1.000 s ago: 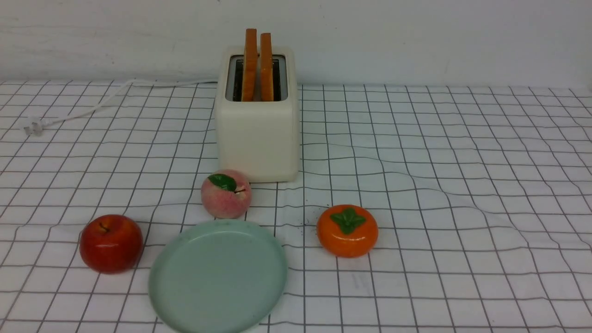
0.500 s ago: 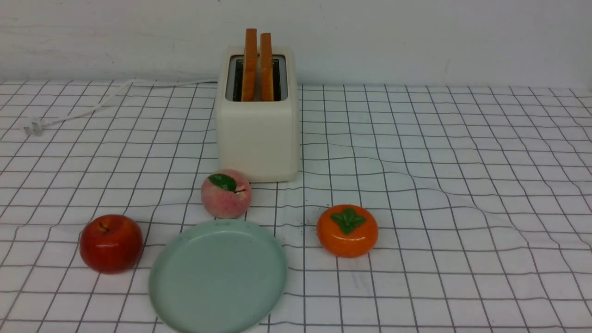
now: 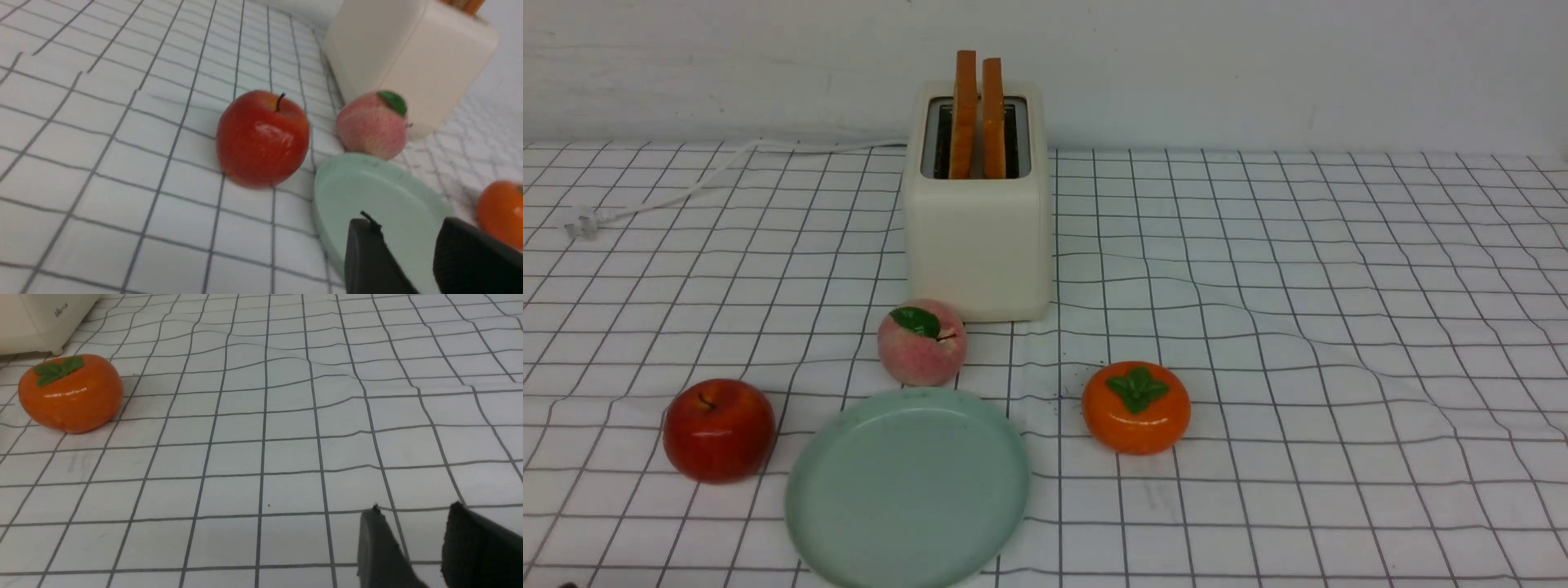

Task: Take toasted bread from bread machine on white checkered table place on plate.
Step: 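Reach for a toast slice standing in the toaster with the left gripper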

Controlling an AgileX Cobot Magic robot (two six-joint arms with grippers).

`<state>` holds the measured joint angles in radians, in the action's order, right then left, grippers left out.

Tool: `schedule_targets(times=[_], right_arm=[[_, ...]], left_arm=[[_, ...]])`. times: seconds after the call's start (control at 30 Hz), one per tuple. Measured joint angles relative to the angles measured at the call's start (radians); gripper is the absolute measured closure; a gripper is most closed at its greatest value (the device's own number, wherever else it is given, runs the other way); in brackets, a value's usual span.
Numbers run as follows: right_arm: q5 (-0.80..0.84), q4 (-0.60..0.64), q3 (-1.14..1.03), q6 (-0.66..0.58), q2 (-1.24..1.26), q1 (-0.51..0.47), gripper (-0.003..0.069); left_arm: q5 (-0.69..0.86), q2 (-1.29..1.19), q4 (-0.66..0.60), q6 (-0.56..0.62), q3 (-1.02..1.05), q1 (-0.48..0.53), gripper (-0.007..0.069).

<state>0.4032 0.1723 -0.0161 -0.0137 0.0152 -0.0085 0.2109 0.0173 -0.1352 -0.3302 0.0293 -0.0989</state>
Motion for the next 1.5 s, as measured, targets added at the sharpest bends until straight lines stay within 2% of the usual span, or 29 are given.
schedule_targets(times=[0.27, 0.47, 0.63, 0.73, 0.83, 0.87, 0.93, 0.97, 1.0, 1.07, 1.13, 1.2, 1.23, 1.33, 1.37, 1.5], right_arm=[[0.0, 0.0, 0.0, 0.0, 0.0, 0.0, 0.0418], [0.0, 0.0, 0.0, 0.0, 0.0, 0.0, 0.0418], [-0.001, 0.0, 0.0, 0.0, 0.0, 0.0, 0.0418], [-0.016, 0.007, 0.0, 0.0, 0.0, 0.0, 0.0418], [-0.049, 0.135, -0.007, 0.048, 0.0, 0.0, 0.0418], [-0.052, 0.145, -0.008, 0.052, 0.0, 0.0, 0.0418], [-0.118, 0.293, -0.011, 0.103, 0.0, 0.0, 0.0418], [-0.124, 0.303, -0.011, 0.105, 0.0, 0.0, 0.0418], [-0.174, 0.386, -0.011, 0.114, 0.0, 0.0, 0.0418], [-0.254, 0.476, -0.011, 0.117, 0.0, 0.0, 0.0418], [-0.282, 0.502, -0.011, 0.117, 0.0, 0.0, 0.0421], [-0.251, 0.525, 0.029, 0.096, 0.0, 0.004, 0.0445], [-0.174, 0.528, 0.089, 0.047, -0.014, 0.019, 0.0477], [-0.063, 0.527, 0.198, -0.051, -0.07, 0.041, 0.0524], [0.049, 0.52, 0.314, -0.153, -0.146, 0.058, 0.057], [0.333, 0.482, 0.589, -0.339, -0.355, 0.072, 0.0654]], left_arm=[[-0.211, 0.0, -0.217, -0.053, 0.0, 0.0, 0.0386], [-0.24, 0.0, -0.329, -0.103, 0.0, 0.0, 0.0386], [-0.268, 0.0, -0.354, -0.122, -0.002, 0.0, 0.0403], [-0.238, 0.0, -0.348, -0.124, -0.049, 0.0, 0.0466], [-0.151, -0.002, -0.313, -0.125, -0.141, 0.0, 0.06], [-0.151, -0.002, -0.313, -0.125, -0.147, 0.0, 0.0608], [-0.053, -0.062, -0.269, -0.118, -0.231, 0.0, 0.0638], [-0.053, -0.062, -0.269, -0.115, -0.237, 0.0, 0.0638], [0.017, -0.127, -0.248, -0.088, -0.29, 0.0, 0.0638], [0.082, -0.22, -0.228, -0.031, -0.347, 0.0, 0.0638], [0.099, -0.266, -0.225, 0.008, -0.374, 0.0, 0.0638], [0.118, -0.361, -0.225, 0.102, -0.436, 0.0, 0.0638], [0.121, -0.441, -0.225, 0.169, -0.484, 0.0, 0.0638], [0.125, -0.54, -0.232, 0.23, -0.546, 0.0, 0.0638], [0.125, -0.631, -0.244, 0.288, -0.602, 0.0, 0.0638], [0.126, -0.833, -0.299, 0.447, -0.77, 0.0, 0.0638]])
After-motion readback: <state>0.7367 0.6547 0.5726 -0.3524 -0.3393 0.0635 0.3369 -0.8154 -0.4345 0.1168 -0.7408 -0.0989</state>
